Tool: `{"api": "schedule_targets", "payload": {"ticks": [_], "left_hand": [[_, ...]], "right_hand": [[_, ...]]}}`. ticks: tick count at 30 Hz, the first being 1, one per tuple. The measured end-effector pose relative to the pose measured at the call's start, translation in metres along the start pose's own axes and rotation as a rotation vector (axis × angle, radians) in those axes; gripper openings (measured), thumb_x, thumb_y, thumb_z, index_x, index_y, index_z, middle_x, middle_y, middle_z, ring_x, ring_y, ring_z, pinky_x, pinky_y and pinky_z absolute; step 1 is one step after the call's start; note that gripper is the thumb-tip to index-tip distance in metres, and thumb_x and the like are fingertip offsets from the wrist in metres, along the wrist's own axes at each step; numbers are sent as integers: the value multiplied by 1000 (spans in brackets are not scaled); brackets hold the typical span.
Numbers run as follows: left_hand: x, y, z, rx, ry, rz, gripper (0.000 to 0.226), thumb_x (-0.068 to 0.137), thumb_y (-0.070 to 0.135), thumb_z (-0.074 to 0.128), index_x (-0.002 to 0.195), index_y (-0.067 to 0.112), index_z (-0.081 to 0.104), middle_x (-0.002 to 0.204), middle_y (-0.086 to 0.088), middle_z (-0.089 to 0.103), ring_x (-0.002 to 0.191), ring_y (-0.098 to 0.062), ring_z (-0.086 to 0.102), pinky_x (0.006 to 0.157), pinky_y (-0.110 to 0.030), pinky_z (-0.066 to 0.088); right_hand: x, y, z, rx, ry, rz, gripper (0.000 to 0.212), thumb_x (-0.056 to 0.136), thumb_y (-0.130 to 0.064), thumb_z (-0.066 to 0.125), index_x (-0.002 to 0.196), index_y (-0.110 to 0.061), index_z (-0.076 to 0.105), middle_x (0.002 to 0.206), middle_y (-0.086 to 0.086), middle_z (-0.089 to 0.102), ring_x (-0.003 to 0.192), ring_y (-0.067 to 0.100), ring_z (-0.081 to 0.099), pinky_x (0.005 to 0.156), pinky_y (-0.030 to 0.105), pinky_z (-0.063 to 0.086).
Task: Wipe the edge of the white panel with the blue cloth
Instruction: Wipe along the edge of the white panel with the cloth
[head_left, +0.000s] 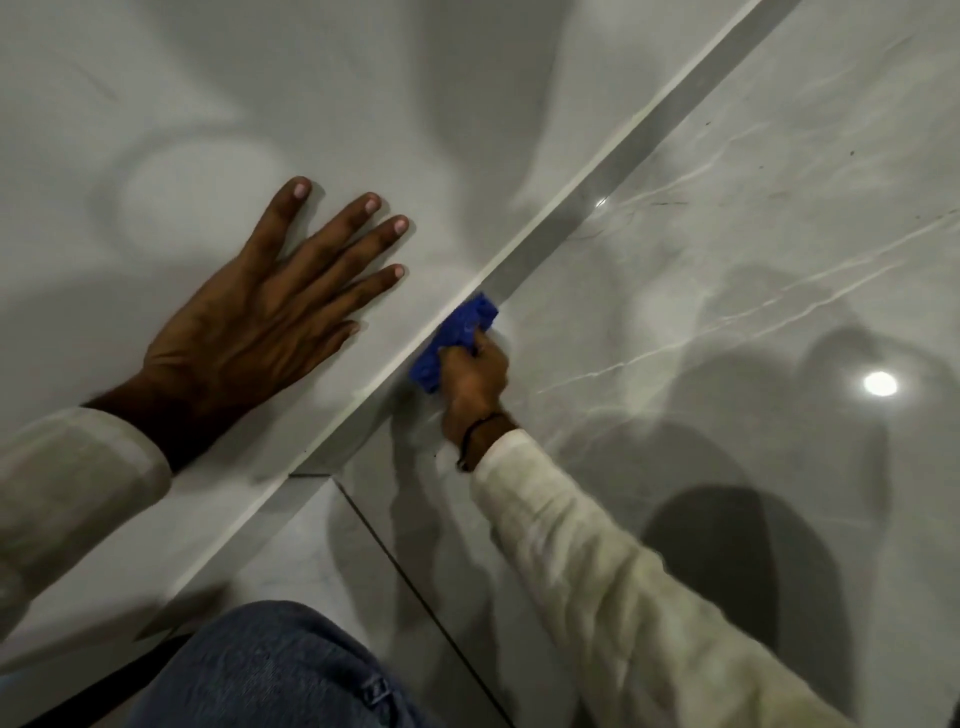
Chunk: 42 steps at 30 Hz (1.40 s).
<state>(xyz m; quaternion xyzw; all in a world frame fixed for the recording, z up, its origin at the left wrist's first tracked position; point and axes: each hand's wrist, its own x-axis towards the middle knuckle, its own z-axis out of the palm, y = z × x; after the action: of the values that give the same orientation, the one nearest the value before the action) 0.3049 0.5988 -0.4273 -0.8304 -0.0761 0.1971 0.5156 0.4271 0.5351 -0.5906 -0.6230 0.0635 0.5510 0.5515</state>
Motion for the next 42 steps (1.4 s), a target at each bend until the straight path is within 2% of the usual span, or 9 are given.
{"api": "schedule_targets", "payload": {"ticks": [8,14,18,23,29,32,34,39,42], "left_hand": [[0,0,2,24,1,0,81,106,51,19,170,11,-11,177,-24,-14,166,-44,-1,125,-70,-17],[1,1,-3,62,-29,-7,79,107,51,14,169,11,-12,177,-26,-15,166,-44,0,127,-70,-9],[2,-1,-5,52,-72,0,77,108,49,13,169,10,-14,177,-26,-16,165,-44,-3,126,-71,-12],[5,1,-2,88,-36,-11,77,108,49,14,170,11,-11,178,-24,-13,166,-42,1,126,-70,-11],[4,-1,-3,29,-68,-13,75,108,47,17,171,12,-6,178,-23,-11,166,-41,2,133,-61,5],[-1,-13,-25,-318,-143,-15,69,110,39,30,170,11,12,177,-26,0,165,-42,6,133,-61,-4],[-7,-23,-57,-761,-162,-110,63,105,33,50,163,11,41,172,-22,32,161,-40,30,135,-57,17],[-34,-60,-166,-2199,-644,-950,51,108,27,52,156,12,49,158,-14,54,143,-33,55,119,-42,45],[-60,-117,-222,-2645,-712,-1288,21,107,29,53,117,30,71,131,-11,75,127,-33,67,110,-42,54]], "right_hand": [[-63,84,20,-99,-298,238,20,88,-1,56,81,-17,65,101,15,70,108,40,68,97,48,58],[5,-6,-3,-71,62,17,23,86,-2,59,105,-2,71,107,17,73,101,35,70,93,47,60],[-3,1,5,-62,63,6,19,87,-6,58,102,-11,69,111,12,72,101,30,68,89,42,60],[-52,83,27,-233,-227,161,17,89,-6,55,80,-19,62,106,19,72,106,37,67,97,48,56],[-65,50,-32,-444,-536,290,40,85,3,62,125,-2,67,124,25,68,103,31,65,93,40,56],[-98,-4,-60,-326,-436,312,41,90,7,55,130,2,60,115,23,64,103,35,61,97,46,53],[-126,-46,-73,-216,-365,324,43,92,7,51,133,-1,57,117,23,62,111,40,60,103,50,49],[-232,-160,-76,-252,-352,300,44,87,6,45,124,-8,64,118,23,69,105,36,66,86,43,59],[-318,-222,-62,-377,-486,309,43,84,4,48,120,-10,68,112,18,75,98,32,73,80,37,64]]}}
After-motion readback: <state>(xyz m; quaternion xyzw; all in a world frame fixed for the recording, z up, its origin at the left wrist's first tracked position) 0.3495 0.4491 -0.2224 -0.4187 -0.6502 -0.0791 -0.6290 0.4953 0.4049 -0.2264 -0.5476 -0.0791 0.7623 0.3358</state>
